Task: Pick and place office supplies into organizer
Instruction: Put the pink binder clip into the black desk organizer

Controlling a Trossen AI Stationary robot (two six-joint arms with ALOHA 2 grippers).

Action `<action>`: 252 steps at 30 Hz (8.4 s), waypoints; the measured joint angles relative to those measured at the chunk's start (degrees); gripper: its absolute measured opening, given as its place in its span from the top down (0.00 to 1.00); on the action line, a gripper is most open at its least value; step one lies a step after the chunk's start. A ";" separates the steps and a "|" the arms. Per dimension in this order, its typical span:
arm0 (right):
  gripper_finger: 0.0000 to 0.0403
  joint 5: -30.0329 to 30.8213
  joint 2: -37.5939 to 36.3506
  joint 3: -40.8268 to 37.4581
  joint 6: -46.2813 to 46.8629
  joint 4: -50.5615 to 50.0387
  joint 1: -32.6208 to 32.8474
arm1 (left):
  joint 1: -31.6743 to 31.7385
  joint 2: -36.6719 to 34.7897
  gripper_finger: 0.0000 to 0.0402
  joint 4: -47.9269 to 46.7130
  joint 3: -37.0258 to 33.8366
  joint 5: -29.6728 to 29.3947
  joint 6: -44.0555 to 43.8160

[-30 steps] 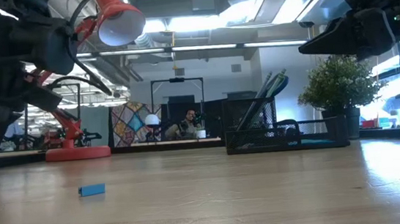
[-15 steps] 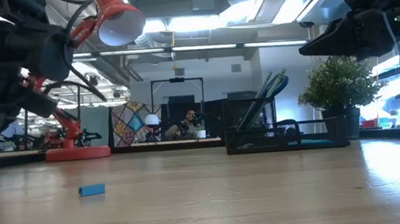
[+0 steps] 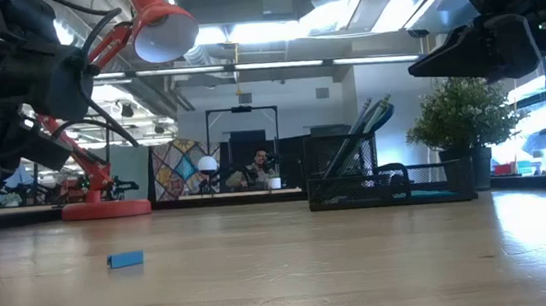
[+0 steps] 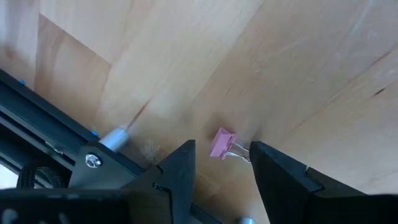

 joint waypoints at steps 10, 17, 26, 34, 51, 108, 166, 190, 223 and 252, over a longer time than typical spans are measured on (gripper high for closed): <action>0.60 -0.01 0.00 0.00 -0.02 0.01 0.00 | 0.02 0.07 0.66 1.86 -0.14 0.67 -0.40; 0.60 -0.01 0.00 0.00 -0.02 0.01 0.00 | 0.02 0.09 0.70 2.26 -0.16 1.52 -0.74; 0.60 0.01 0.00 0.00 -0.02 0.03 0.00 | 0.02 0.12 0.73 2.79 -0.16 1.93 -3.56; 0.60 0.01 0.00 0.00 -0.02 0.05 0.01 | 0.00 0.37 0.73 3.67 1.74 1.22 -3.41; 0.60 0.01 0.00 0.00 0.08 0.32 0.01 | 0.00 0.18 0.73 18.15 2.62 -0.25 -4.07; 0.60 -0.07 0.00 0.00 -1.64 0.40 0.01 | 3.32 24.89 0.69 -2.57 46.38 6.19 -30.64; 0.60 -3.68 0.00 0.00 -1.56 -3.39 0.01 | 2.57 21.26 0.64 3.88 31.38 3.19 -56.78; 0.60 -3.68 0.00 0.00 -1.49 -3.38 0.01 | 1.66 21.47 0.64 13.96 22.51 3.40 -60.37; 0.60 -3.68 0.00 0.00 -1.73 -3.21 0.01 | 1.42 21.73 0.66 14.18 22.37 0.50 -62.73; 0.60 -3.66 -0.02 0.00 -1.73 -2.52 0.01 | 2.05 18.50 0.84 16.63 26.46 -0.84 -39.10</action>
